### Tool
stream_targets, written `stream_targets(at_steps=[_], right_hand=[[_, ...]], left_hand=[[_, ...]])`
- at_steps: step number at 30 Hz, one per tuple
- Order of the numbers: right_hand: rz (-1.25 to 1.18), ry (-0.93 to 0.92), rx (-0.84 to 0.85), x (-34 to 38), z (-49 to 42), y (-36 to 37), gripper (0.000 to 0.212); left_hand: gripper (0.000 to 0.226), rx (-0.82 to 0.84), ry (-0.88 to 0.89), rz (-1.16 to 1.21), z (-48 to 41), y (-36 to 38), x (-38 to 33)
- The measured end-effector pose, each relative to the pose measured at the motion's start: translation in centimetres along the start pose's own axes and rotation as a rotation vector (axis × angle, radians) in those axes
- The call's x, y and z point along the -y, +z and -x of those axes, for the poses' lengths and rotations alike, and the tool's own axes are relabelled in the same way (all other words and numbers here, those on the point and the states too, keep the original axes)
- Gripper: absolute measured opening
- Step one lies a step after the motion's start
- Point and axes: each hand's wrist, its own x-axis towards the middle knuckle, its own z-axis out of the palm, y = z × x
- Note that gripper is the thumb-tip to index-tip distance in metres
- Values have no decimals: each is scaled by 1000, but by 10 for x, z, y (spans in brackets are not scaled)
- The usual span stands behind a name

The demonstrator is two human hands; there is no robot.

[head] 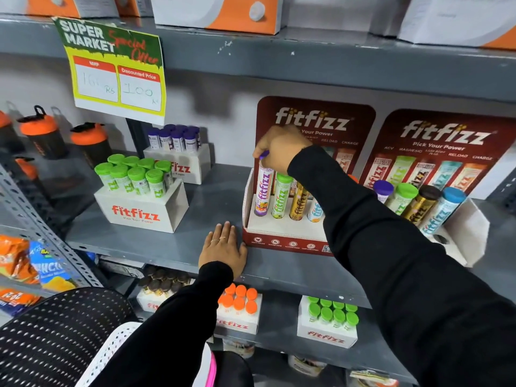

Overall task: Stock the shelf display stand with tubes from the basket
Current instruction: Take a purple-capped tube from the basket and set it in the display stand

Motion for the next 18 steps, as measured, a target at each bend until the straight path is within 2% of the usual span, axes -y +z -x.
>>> stream_targets(at_steps=[4, 18], right_hand=[[-13, 52, -13, -5, -8, 20, 31], [-12, 35, 9, -16, -12, 21, 28]], left_hand=[[60, 6, -4, -7, 0, 1, 0], [59, -11, -5, -20, -1, 0, -1]])
